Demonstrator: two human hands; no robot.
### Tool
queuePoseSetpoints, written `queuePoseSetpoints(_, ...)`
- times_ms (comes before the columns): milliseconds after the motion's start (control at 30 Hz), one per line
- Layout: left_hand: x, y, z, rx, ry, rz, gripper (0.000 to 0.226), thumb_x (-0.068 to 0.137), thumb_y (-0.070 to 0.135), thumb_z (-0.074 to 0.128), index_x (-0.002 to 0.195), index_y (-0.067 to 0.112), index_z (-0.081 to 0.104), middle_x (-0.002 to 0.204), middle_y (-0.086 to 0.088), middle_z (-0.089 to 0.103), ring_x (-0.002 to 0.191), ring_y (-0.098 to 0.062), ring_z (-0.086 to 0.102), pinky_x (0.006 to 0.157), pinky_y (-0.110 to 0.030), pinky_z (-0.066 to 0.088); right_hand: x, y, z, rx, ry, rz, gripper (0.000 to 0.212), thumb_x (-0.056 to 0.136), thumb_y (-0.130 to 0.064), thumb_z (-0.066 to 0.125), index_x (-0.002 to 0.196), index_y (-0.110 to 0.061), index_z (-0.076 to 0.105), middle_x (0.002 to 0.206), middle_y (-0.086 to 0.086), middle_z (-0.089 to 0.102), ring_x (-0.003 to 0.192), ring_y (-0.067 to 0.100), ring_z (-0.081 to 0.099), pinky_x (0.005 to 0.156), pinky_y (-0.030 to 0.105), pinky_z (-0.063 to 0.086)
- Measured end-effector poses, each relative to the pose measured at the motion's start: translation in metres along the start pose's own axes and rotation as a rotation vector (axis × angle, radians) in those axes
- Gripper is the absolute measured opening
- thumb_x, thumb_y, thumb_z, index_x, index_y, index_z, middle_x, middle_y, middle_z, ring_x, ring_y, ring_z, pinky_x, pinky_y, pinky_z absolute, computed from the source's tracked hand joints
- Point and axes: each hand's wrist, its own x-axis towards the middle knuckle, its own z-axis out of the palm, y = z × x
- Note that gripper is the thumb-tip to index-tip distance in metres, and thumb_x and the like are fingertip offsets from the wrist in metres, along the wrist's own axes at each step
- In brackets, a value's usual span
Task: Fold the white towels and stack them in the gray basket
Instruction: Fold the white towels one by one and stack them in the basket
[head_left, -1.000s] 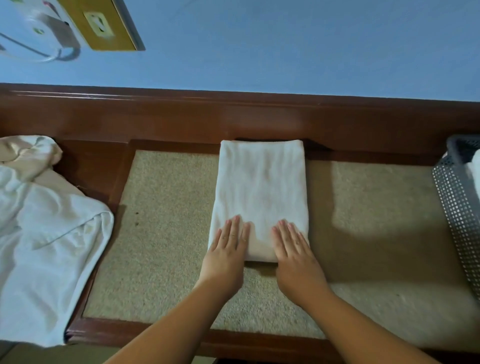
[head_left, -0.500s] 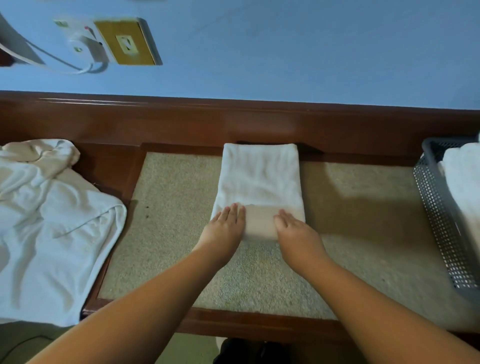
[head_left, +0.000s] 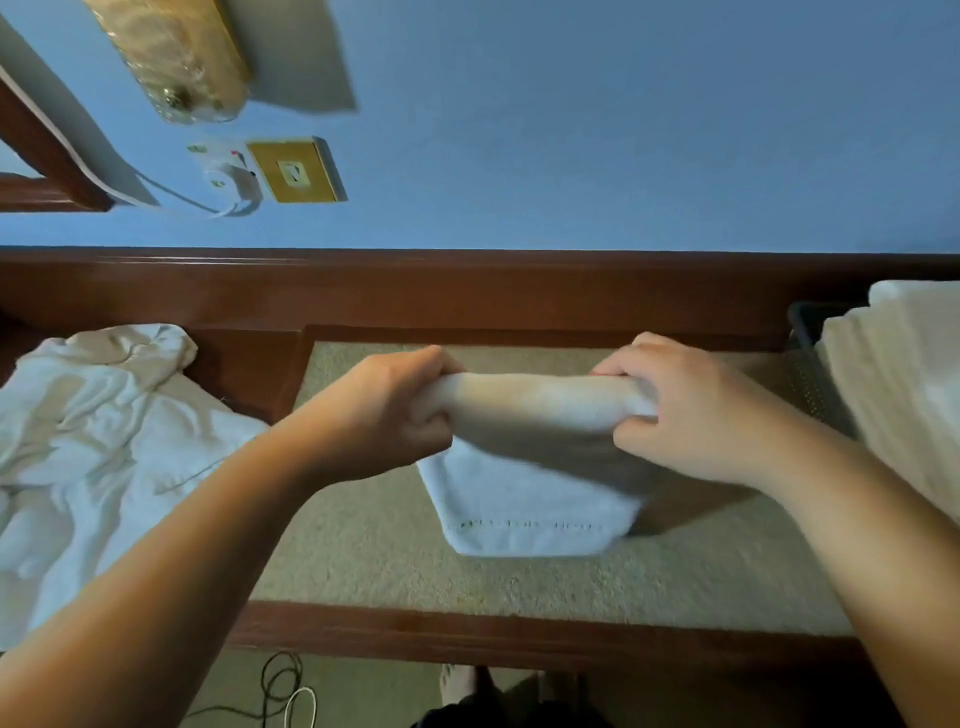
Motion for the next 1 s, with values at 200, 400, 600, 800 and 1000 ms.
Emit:
queuePoseSetpoints(200,0.014,-0.023,0.032,-0.182,-0.022,-0.094,0.038,0.083,0.019,0.070,0.115,0.038,0.064,0.100,0.020,0.069,0.092,0.000,0.065,0.071,-0.015,0.048,0.024,0.028,0.012,0.252,-0.116,0.116,0.033,0.073,-0.031,0.071,0.102,-0.044,0.066,0.102,-0.022,0.067,0.092,0.004,0.065,0.084,0.045,0.059)
queuePoseSetpoints(400,0.054,-0.066,0.076,-0.268,-0.039,-0.215,0.039,0.085,0.020,0.068,0.121,0.035,0.066,0.108,0.015,0.070,0.099,-0.002,0.065,0.082,-0.029,0.055,0.077,0.064,0.049,0.275,-0.174,0.170,0.030,0.078,-0.028,0.071,0.103,-0.045,0.067,0.106,-0.022,0.067,0.100,0.004,0.063,0.089,0.039,0.056)
queuePoseSetpoints(600,0.128,-0.110,0.102,-0.399,0.026,-0.385,0.044,0.093,0.022,0.066,0.134,0.034,0.060,0.125,0.009,0.065,0.109,-0.014,0.065,0.085,-0.031,0.056,0.152,0.105,0.075,0.334,-0.010,0.238,0.033,0.087,-0.022,0.071,0.111,-0.044,0.069,0.126,-0.010,0.062,0.114,0.013,0.062,0.092,0.037,0.054)
queuePoseSetpoints(800,0.117,-0.143,0.176,-0.457,-0.220,-0.721,0.089,0.087,0.042,0.074,0.156,0.014,0.025,0.149,-0.014,0.046,0.134,-0.036,0.051,0.109,-0.053,0.048,0.161,0.125,0.160,0.591,-0.013,0.630,0.062,0.100,-0.021,0.064,0.154,-0.015,0.035,0.146,0.012,0.054,0.129,0.031,0.057,0.101,0.042,0.051)
queuePoseSetpoints(1000,0.044,-0.128,0.244,-0.391,-0.150,-0.898,0.063,0.098,0.059,0.056,0.140,0.013,0.046,0.132,-0.008,0.054,0.115,-0.029,0.060,0.096,-0.048,0.055,0.100,0.117,0.246,0.469,0.079,0.791,0.047,0.104,-0.044,0.049,0.137,-0.010,0.046,0.129,0.015,0.052,0.107,0.031,0.059,0.084,0.039,0.050)
